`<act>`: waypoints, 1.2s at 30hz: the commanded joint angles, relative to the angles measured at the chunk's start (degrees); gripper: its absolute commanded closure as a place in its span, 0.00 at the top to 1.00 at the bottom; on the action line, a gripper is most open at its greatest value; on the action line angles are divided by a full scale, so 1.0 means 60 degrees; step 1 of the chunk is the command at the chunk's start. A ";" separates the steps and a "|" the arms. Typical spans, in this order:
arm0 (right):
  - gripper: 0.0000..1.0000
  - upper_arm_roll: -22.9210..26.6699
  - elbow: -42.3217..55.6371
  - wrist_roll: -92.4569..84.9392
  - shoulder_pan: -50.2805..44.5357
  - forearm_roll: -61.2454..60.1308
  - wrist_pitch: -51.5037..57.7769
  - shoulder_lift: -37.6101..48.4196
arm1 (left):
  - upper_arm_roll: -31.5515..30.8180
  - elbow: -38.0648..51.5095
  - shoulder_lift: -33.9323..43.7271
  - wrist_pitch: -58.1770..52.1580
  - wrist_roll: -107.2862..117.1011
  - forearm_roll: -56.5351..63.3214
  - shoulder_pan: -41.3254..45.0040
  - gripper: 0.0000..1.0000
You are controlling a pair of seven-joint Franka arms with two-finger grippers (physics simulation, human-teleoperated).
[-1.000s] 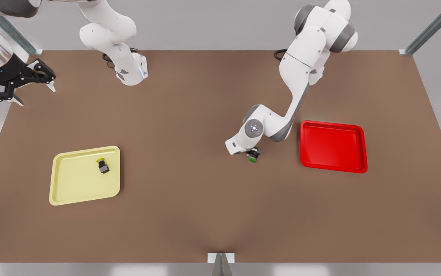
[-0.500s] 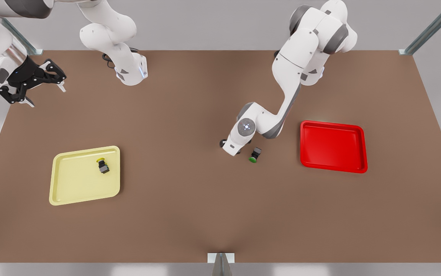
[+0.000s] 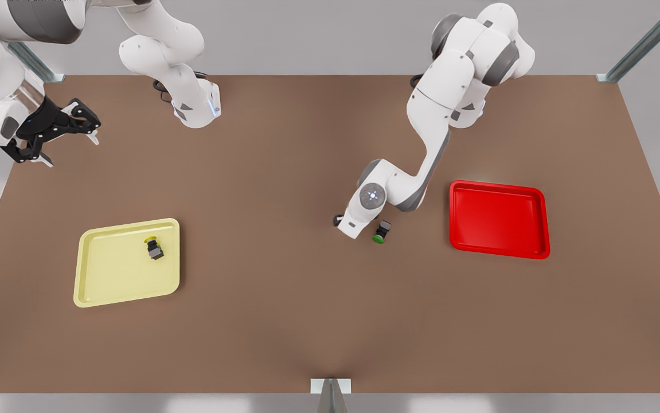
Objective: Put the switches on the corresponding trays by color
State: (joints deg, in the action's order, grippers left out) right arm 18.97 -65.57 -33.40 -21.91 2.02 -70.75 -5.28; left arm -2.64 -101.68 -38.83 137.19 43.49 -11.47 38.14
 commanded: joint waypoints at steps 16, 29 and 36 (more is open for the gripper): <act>1.00 0.0047 -0.0015 0.0015 0.0078 0.0249 -0.0264 -0.0966 | 0.0000 0.0014 -0.0075 0.0206 0.0267 -0.0007 0.0073 0.57; 1.00 0.0091 0.0000 0.0015 0.0151 0.0264 -0.0527 -0.1464 | 0.0000 0.0028 -0.0075 0.0191 0.0237 0.0022 0.0073 0.52; 1.00 0.0105 -0.0015 0.0015 0.0166 0.0293 -0.0571 -0.1581 | 0.0000 0.0043 0.0364 -0.0218 0.0281 0.0023 0.0059 0.51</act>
State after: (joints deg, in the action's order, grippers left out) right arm 19.67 -65.66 -33.31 -20.93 3.78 -74.18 -14.85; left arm -2.63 -101.43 -35.98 135.28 45.16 -11.00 38.38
